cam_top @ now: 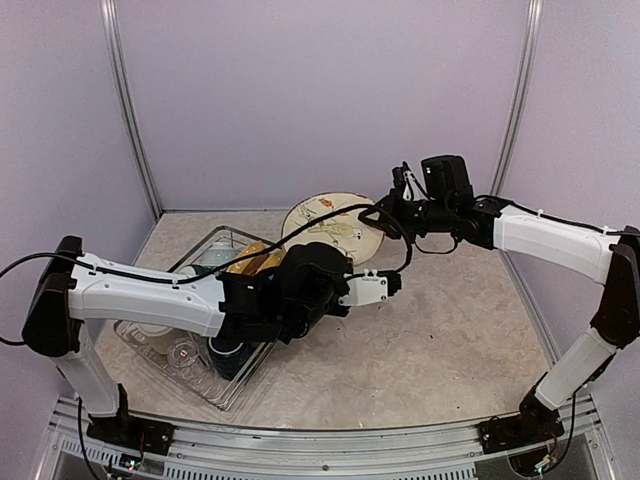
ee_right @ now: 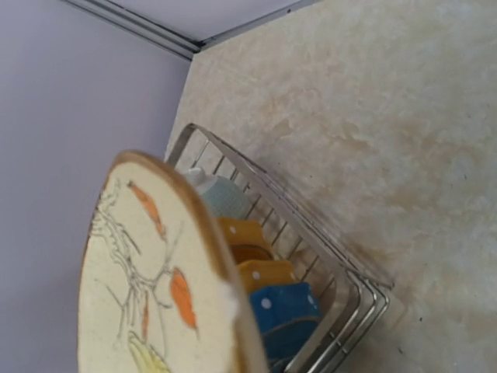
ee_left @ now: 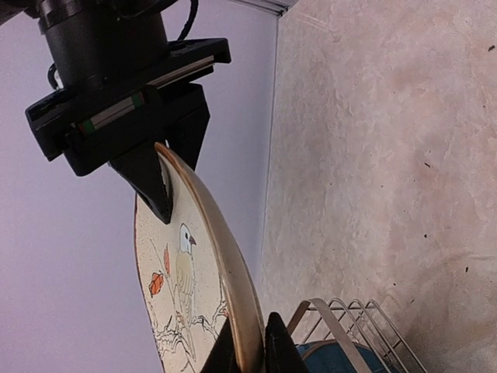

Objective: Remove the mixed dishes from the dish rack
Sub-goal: Pass from the left arm to the right, then place the plate at the center of the board.

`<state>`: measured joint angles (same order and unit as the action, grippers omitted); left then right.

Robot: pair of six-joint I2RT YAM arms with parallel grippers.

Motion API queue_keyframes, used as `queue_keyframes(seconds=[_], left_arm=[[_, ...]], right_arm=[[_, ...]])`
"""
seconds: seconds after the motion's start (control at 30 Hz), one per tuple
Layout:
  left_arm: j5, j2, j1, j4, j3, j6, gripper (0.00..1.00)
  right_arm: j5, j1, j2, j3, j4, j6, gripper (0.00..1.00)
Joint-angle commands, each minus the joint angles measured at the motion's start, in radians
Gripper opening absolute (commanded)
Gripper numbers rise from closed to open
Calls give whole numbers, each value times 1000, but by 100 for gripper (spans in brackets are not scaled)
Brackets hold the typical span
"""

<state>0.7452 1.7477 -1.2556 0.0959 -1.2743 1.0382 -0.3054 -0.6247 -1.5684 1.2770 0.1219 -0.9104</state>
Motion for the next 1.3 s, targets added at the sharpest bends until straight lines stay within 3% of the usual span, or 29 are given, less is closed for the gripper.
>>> queue_keyframes(seconds=[0.0, 0.17, 0.27, 0.43, 0.57, 0.7, 0.87, 1.1, 1.27], left_arm=[[40, -9, -1, -108, -79, -77, 21], [-29, -43, 2, -323, -155, -263, 68], [-117, -90, 7, -446, -192, -392, 81], [-247, -200, 64, -517, -205, -556, 84], [-332, -307, 142, -531, -214, -670, 86], [-398, -395, 249, -495, -176, -761, 91], [-531, -453, 394, -481, -155, -903, 94], [-687, -461, 577, -488, -154, -1090, 95], [-728, -463, 630, -510, -175, -1162, 97]], right_arm=[[-14, -7, 57, -56, -70, -10, 0], [-6, 45, 129, -126, -153, -50, 0], [-9, 94, 171, -162, -172, -54, 0], [-30, 227, 248, -249, -143, -20, 0], [-134, 367, 329, -414, -234, -49, 0], [-171, 472, 372, -496, -173, 16, 0], [-158, 508, 371, -524, -64, 127, 0], [-213, 536, 364, -618, -120, 140, 0], [-267, 585, 276, -623, -156, 190, 0]])
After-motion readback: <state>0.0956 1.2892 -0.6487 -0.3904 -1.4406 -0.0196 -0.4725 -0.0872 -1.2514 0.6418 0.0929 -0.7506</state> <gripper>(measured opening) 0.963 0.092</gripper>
